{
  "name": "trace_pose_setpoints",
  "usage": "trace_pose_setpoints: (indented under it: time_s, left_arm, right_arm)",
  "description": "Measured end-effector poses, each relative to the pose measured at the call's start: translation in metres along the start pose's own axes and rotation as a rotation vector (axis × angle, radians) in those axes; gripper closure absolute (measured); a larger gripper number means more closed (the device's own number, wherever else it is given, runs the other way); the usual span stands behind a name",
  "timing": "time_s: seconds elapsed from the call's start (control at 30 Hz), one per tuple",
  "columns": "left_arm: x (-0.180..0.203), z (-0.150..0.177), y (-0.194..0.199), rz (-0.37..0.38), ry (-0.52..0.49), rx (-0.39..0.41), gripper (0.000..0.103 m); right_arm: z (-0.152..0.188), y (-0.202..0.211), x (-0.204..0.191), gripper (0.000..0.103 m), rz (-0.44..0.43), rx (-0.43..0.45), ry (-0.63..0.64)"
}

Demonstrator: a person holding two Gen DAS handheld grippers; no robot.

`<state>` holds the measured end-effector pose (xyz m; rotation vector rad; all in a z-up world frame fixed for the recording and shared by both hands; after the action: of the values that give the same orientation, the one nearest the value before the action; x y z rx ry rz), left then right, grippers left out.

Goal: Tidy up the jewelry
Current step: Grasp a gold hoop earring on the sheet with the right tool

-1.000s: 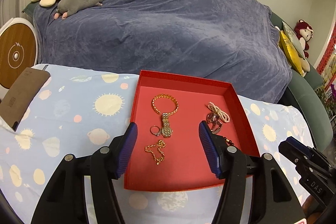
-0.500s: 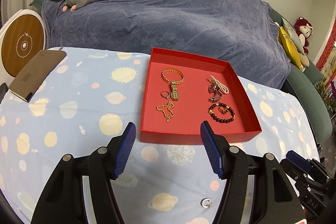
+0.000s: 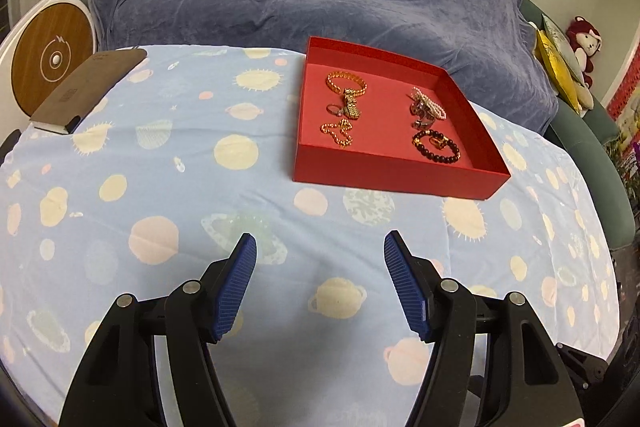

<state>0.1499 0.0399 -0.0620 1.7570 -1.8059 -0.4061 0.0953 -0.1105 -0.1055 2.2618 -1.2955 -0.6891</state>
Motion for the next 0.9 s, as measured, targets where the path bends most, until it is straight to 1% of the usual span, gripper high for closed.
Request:
trace_pose_setpoints:
  time_s: [0.13,0.3,0.33,0.47,0.57,0.67,0.8,0.9]
  left_arm:
    - [-0.003,0.012,0.003,0.005,0.009,-0.019,0.039]
    - [-0.004,0.016,0.003,-0.01,-0.034,-0.013,0.039]
    - [-0.004,0.017,0.002,-0.006,-0.035,-0.018,0.039]
    - [-0.002,0.021,0.0,0.003,-0.04,-0.031,0.039]
    - [0.001,0.023,-0.001,0.007,-0.049,-0.036,0.039]
    - [0.003,0.026,-0.003,0.015,-0.05,-0.045,0.039]
    - [0.01,0.032,-0.008,0.026,-0.055,-0.065,0.039]
    - [0.018,0.04,-0.013,0.048,-0.057,-0.089,0.039]
  right_arm:
    - [0.006,-0.01,-0.009,0.068,-0.001,-0.01,0.033]
    - [0.01,-0.022,-0.008,0.069,0.015,-0.024,0.061]
    - [0.011,-0.024,-0.008,0.07,0.019,-0.026,0.064]
    - [0.01,-0.027,-0.006,0.078,0.036,-0.022,0.083]
    - [0.009,-0.028,-0.004,0.08,0.035,-0.019,0.08]
    - [0.009,-0.029,-0.002,0.086,0.044,-0.016,0.092]
    - [0.009,-0.025,0.002,0.087,0.048,-0.017,0.087]
    - [0.006,-0.021,0.012,0.087,0.057,-0.012,0.055]
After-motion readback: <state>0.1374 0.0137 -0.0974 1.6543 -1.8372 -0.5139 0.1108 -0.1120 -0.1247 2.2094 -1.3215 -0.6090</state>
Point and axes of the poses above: each gripper's, at about its wrist camera, not at the fingertips, and y roughly against the way its jaws point, x to its right, z to its underside, the point moved 9 cm from there along -y, roughly the way its jaws point, and after that the axes turned 15 degrees about x, right-handed, at the moved point
